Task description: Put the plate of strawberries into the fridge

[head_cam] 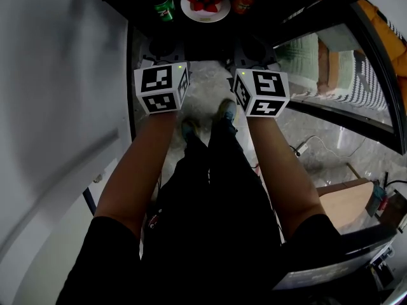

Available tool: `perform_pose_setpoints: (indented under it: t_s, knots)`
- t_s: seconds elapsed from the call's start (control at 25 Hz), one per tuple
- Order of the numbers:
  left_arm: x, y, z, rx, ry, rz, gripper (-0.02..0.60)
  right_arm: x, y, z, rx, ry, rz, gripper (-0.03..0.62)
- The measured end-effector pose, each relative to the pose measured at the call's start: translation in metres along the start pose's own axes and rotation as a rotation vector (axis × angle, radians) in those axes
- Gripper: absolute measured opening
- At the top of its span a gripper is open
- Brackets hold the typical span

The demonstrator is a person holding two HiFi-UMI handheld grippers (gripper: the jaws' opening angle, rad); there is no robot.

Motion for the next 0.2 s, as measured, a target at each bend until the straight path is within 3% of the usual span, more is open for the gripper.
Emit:
perform_pose_setpoints:
  t_s: [0.2]
  knots:
    - [0.0003, -0.0018, 0.0013, -0.012, 0.001, 0.004, 0.049, 0.0035, -0.0015, 0.0017, 0.01, 0.009, -0.008, 0.006]
Point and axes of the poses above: the fingertips, and each gripper's own axes: z forward along the fingers, y to its right, x out of its top, the point moved 10 cm from there along -z, backward along the fingers, and after that the axes turned 9 degrees about z, right-handed, at the moved point
